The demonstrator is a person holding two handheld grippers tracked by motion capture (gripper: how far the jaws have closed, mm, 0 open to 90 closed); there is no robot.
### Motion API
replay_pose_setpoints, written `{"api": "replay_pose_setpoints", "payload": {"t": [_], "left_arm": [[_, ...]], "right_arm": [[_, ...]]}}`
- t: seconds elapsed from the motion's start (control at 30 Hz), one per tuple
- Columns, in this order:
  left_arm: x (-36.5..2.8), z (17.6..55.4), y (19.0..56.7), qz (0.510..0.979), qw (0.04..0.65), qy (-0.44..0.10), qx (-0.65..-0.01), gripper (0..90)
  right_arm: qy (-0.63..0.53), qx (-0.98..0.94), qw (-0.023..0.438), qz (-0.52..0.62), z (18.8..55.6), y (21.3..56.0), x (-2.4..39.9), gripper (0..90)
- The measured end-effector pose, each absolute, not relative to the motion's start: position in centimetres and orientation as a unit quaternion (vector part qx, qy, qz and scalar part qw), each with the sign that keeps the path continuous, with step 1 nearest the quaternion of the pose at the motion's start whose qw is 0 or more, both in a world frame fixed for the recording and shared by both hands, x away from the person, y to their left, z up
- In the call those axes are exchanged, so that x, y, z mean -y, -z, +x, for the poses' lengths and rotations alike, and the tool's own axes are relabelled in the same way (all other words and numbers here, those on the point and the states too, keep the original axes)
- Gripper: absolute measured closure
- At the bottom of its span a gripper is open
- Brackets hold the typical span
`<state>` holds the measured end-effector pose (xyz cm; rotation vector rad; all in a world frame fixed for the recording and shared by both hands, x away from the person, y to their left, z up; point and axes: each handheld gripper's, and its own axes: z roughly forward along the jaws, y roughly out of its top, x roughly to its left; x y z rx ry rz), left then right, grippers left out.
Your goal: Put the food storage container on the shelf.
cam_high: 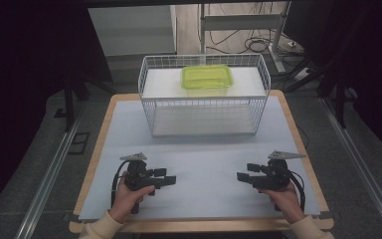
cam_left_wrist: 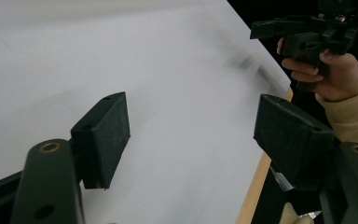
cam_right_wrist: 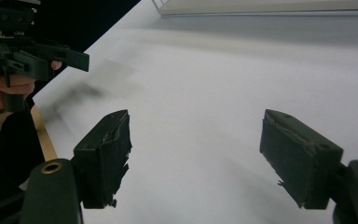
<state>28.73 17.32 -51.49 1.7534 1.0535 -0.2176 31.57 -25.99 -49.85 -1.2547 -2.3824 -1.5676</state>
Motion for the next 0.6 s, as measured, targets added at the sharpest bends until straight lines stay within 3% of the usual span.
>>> {"api": "replay_pose_setpoints", "payload": {"t": [0.6], "left_arm": [[-17.97, 28.97, 51.99, 0.721, 0.518, 0.095, -0.450, 26.5]], "right_arm": [[0.506, 0.766, -0.015, -0.396, 31.53, 49.66, 26.38, 21.1]]}}
